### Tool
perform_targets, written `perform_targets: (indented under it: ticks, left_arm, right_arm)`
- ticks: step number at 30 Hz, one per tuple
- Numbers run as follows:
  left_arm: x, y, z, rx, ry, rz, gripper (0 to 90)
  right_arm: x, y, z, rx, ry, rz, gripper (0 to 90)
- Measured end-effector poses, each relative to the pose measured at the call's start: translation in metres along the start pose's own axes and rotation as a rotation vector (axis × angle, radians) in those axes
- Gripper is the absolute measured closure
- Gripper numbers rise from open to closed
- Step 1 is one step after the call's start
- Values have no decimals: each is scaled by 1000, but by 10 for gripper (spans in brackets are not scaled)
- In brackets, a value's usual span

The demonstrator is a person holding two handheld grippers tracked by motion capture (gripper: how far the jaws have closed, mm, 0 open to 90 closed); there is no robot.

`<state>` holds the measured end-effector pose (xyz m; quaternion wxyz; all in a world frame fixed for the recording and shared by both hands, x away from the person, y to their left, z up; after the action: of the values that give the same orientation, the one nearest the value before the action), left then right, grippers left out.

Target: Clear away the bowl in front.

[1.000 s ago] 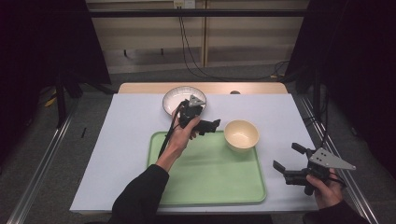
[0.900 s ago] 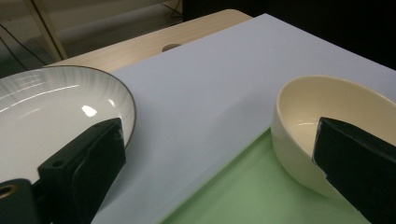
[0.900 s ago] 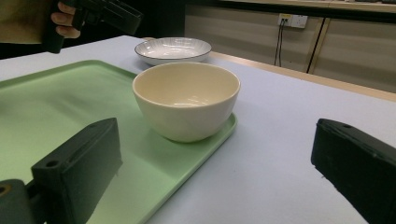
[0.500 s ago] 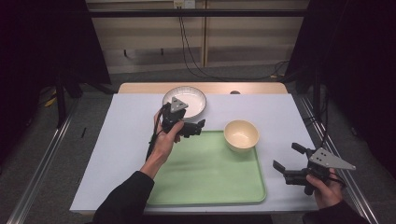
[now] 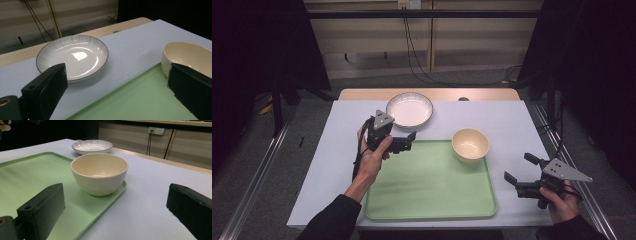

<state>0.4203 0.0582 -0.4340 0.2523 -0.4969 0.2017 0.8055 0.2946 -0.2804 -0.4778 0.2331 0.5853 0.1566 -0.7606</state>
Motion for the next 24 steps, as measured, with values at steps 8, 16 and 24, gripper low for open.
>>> perform_targets:
  ticks: [8,16,24]
  left_arm:
    - [6,-7,24,-19,28,-9,23]
    - [25,-16,50,-41,23,-2,18]
    - [41,-26,73,-80,29,7,15]
  right_arm:
    - [0,0,-1,-2,0,4,15]
    - [0,0,-1,-1,-1,2,15]
    - [1,1,-1,5,-7,0,15]
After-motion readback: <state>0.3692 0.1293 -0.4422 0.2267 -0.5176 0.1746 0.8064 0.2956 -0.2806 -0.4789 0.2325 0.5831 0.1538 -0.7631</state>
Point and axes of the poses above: each handheld gripper's, and its own axes: z roughly backward along the jaws, x roughly out of its underside, y roughly to its right, the point moved 10 cm from there along -z, roughly forward along the jaws, and after that the axes turned 2 degrees about z, right-handed, at the moved point
